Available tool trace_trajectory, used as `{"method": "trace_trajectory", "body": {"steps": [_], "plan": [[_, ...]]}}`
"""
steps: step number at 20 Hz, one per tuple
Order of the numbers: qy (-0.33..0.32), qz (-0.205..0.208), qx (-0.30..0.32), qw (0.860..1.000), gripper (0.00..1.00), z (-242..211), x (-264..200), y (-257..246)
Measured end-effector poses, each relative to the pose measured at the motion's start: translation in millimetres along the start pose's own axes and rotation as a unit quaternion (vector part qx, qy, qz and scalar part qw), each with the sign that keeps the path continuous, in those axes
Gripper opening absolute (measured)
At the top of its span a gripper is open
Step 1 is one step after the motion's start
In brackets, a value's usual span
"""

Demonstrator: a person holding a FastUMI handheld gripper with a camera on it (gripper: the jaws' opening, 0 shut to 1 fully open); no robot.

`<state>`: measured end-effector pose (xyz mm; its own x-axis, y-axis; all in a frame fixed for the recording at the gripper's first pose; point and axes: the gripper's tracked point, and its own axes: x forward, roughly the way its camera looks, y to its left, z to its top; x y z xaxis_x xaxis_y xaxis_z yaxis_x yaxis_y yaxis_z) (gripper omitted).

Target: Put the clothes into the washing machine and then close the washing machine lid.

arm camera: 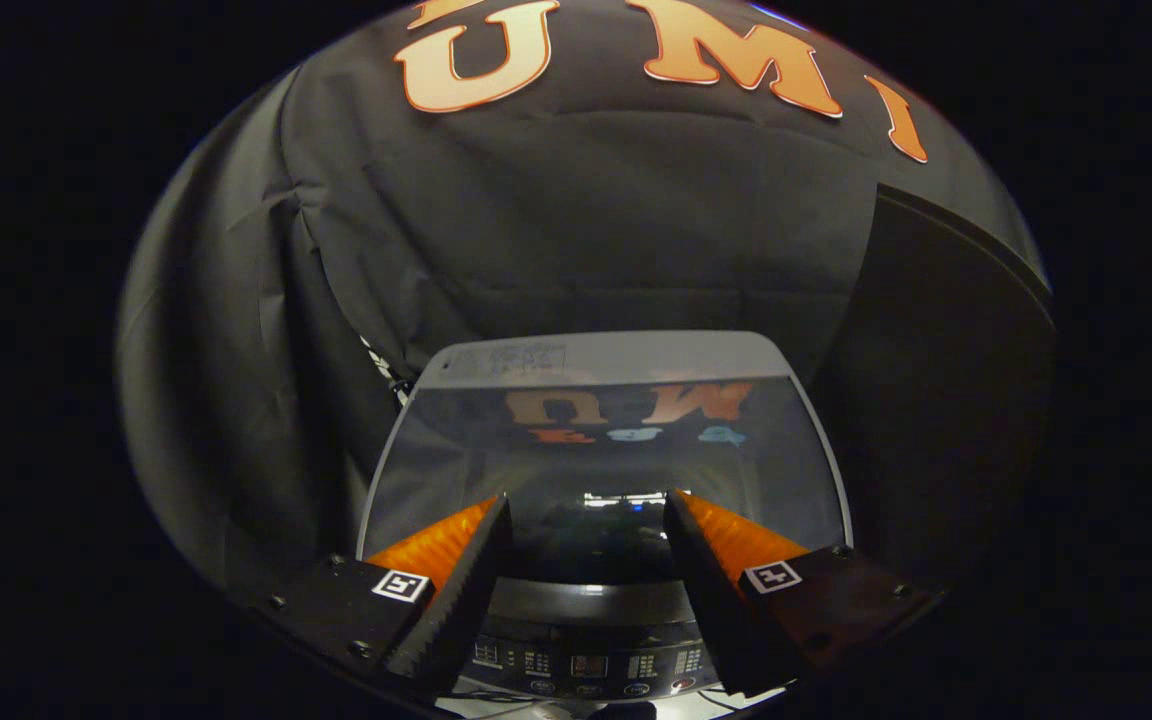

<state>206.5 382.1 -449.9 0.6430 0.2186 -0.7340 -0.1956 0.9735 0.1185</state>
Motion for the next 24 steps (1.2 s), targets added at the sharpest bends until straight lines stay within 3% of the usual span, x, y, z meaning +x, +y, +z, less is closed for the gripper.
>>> {"method": "trace_trajectory", "body": {"steps": [3,12,19,24], "plan": [[-0.011,0.005,0.000,1.000,0.99,11,-8,2],[-0.131,0.013,-0.017,0.991,0.98,106,-140,-11],[-0.218,-0.010,-0.019,0.976,0.98,164,-274,-66],[-0.279,-0.049,-0.017,0.959,0.98,190,-358,-133]]}}
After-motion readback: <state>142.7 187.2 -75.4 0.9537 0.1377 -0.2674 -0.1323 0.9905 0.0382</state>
